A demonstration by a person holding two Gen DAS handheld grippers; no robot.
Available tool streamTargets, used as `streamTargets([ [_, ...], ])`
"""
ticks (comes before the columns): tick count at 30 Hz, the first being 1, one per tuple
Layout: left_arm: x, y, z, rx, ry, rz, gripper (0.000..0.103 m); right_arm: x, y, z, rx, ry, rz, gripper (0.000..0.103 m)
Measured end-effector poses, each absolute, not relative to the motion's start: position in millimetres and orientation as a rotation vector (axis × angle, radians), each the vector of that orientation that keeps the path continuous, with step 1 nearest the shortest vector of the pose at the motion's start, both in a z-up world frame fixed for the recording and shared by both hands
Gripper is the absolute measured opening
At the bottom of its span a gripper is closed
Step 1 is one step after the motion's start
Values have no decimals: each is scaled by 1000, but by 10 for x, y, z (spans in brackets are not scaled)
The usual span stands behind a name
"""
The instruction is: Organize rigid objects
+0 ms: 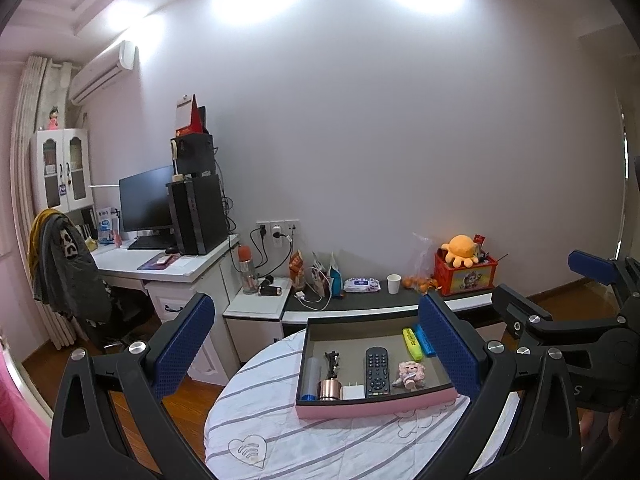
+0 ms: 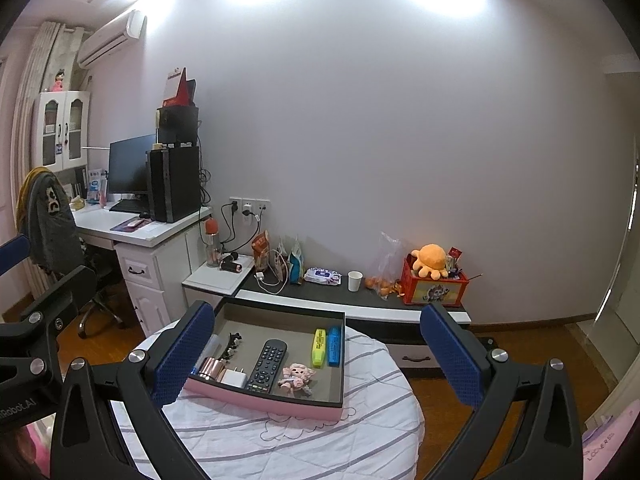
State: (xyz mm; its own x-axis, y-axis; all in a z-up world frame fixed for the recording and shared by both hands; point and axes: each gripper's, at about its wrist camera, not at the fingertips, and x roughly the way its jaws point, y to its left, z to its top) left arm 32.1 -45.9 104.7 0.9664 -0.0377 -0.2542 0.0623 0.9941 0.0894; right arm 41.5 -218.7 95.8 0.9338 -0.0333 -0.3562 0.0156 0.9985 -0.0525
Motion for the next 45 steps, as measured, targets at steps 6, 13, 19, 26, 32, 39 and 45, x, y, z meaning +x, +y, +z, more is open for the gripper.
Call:
streamTargets([
  [6,544,-506,1118,113,291,-61,103,617,-2225,1000,-52,409,-18,103],
  [13,772,-509,1190,103,293,-43,103,842,-2229,1075,-65,418,-12,103],
  [19,859,-508,1158,92,279,-46,103,946,-2250,1040,-47,407,5,103],
  [26,915,-537,1099,103,272,-53,103,1005,-2284,998,-33,404,9,103],
  [32,939,-570,1061,119,280,-59,103,1044,-2310,973,-29,405,-5,103],
  [39,945,-581,1061,124,281,-59,103,1061,-2319,965,-23,409,-4,103],
  [45,942,-579,1066,120,281,-59,103,1054,-2312,962,-23,413,-1,103],
])
